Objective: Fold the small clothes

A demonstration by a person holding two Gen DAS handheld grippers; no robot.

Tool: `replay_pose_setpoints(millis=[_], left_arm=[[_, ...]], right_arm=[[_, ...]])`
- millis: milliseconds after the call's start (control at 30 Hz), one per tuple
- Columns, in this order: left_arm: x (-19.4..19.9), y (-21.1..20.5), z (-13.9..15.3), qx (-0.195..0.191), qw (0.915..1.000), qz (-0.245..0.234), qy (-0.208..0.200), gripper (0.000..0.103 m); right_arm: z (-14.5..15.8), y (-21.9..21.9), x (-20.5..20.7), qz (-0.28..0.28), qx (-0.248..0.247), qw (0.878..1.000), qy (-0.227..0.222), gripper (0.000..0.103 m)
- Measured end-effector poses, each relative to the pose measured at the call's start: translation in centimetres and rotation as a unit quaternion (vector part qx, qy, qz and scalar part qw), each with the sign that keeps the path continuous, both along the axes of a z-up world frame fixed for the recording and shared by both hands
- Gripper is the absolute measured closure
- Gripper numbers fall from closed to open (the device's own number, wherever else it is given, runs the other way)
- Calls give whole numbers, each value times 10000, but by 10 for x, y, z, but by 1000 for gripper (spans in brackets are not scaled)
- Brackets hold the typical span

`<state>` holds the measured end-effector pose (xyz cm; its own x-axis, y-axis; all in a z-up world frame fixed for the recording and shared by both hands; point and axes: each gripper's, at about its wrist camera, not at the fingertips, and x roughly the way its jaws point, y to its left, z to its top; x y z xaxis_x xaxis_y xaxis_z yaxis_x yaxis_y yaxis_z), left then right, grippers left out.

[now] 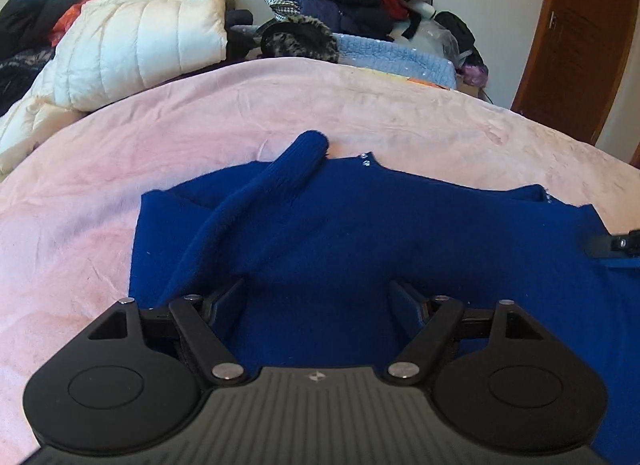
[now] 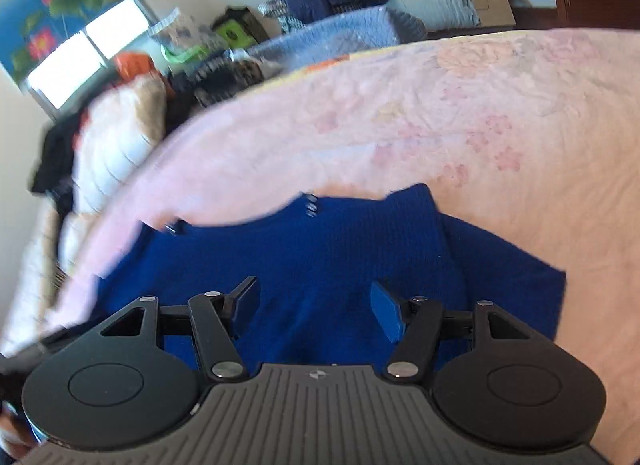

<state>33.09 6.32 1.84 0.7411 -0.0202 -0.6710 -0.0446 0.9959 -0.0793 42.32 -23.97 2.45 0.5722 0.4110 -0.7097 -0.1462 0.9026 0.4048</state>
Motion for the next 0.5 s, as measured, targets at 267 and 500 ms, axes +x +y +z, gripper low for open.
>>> replay_pose_setpoints(millis=[267, 500], left_arm=[[-15, -8, 2, 285, 9991, -25, -314, 20], [-104, 48, 35, -989, 9887, 886, -690, 20]], right_arm=[[-10, -11, 6, -86, 150, 9998, -47, 48], [26, 5, -61, -27, 158, 9914, -1296, 13]])
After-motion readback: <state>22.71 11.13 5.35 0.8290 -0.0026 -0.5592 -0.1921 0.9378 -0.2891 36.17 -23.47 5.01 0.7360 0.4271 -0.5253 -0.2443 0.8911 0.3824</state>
